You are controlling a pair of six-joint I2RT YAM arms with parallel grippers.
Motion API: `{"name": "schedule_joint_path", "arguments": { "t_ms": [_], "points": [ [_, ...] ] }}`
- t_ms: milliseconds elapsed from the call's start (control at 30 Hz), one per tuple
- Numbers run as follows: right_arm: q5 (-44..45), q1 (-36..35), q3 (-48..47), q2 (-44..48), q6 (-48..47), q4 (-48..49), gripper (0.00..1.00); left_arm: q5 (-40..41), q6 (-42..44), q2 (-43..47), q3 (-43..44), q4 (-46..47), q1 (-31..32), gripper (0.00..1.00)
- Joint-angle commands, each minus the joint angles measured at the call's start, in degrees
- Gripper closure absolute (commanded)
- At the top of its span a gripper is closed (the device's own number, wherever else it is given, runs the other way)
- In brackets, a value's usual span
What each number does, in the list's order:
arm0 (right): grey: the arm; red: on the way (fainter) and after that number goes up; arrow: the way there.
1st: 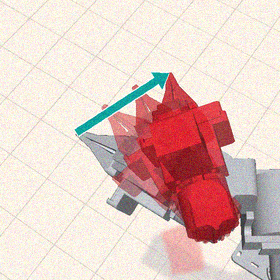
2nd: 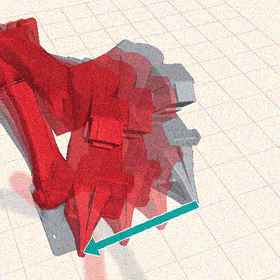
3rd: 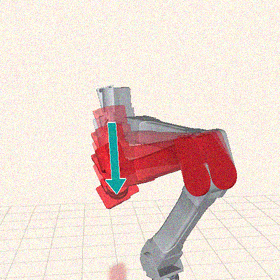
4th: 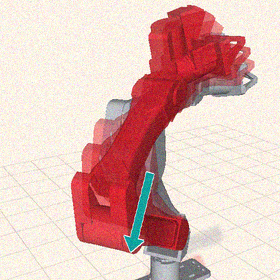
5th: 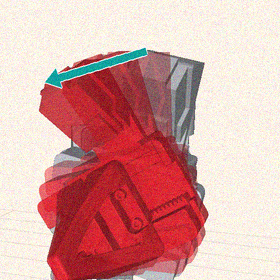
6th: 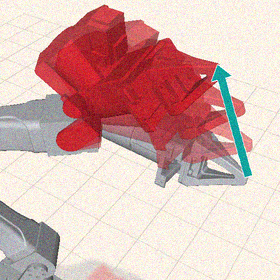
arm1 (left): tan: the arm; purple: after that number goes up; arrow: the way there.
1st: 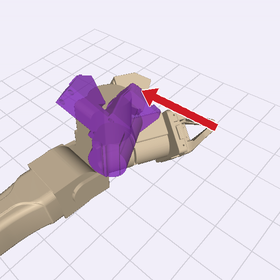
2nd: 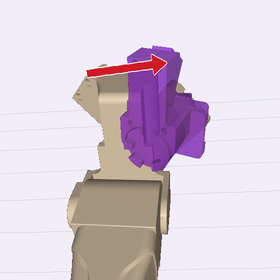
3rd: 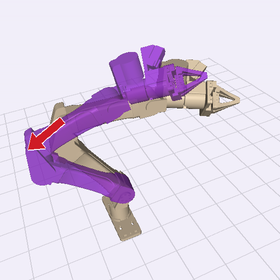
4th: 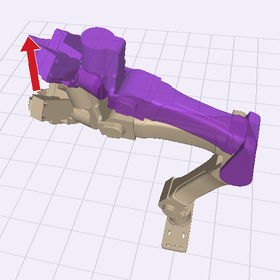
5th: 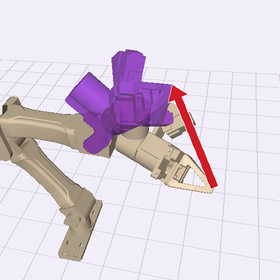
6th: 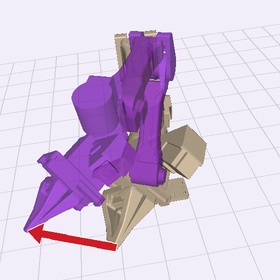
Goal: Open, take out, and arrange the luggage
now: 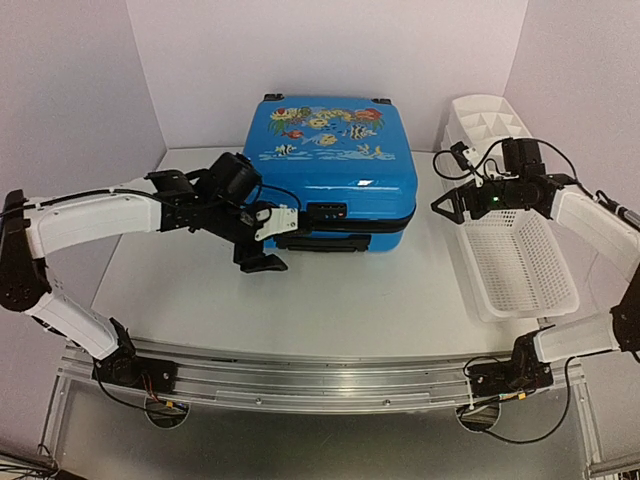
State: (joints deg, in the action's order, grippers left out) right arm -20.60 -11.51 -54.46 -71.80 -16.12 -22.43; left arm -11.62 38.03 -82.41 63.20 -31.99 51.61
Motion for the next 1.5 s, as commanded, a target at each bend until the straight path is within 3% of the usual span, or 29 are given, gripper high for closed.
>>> {"name": "schedule_joint_path", "arguments": {
  "t_ms": [0, 267, 567, 667, 900, 1100, 1267, 1467],
  "points": [
    [-4.8, 1.1, -3.5, -2.1, -3.6, -1.2, 0.02, 3.1, 5.7, -9.1, 5.0, 13.5, 3.2, 0.26],
    [-7.9, 3.1, -2.2, -4.0, -4.5, 0.6, 0.03, 6.9, 11.8, -21.1, 4.7, 33.5, 4.6, 0.26],
    [-12.7, 3.6, -2.6, -6.9, -2.9, 2.9, 0.04, 10.5, 12.8, -26.4, 6.6, 33.4, 4.6, 0.31],
    [-13.1, 3.6, -3.0, -8.0, -2.6, 3.1, 0.04, 12.5, 12.5, -28.6, 8.4, 29.6, 4.6, 0.33],
    [-14.5, 4.5, -2.7, -8.2, -6.8, 3.0, 0.07, 15.6, 14.2, -31.2, 8.1, 26.2, 3.6, 0.56],
    [-15.9, 4.6, -2.8, -10.7, -11.5, 2.8, 0.15, 16.9, 13.7, -31.8, 9.6, 18.8, 2.3, 0.99],
    [-23.5, 4.3, -3.9, -12.2, -12.8, 3.1, 0.26, 16.1, 12.1, -29.4, 9.3, 16.8, -0.4, 1.0],
    [-24.9, 3.3, -3.2, -16.2, -15.1, 3.3, 0.37, 12.2, 10.0, -25.3, 7.9, 16.4, -2.1, 1.0]
  ]
}}
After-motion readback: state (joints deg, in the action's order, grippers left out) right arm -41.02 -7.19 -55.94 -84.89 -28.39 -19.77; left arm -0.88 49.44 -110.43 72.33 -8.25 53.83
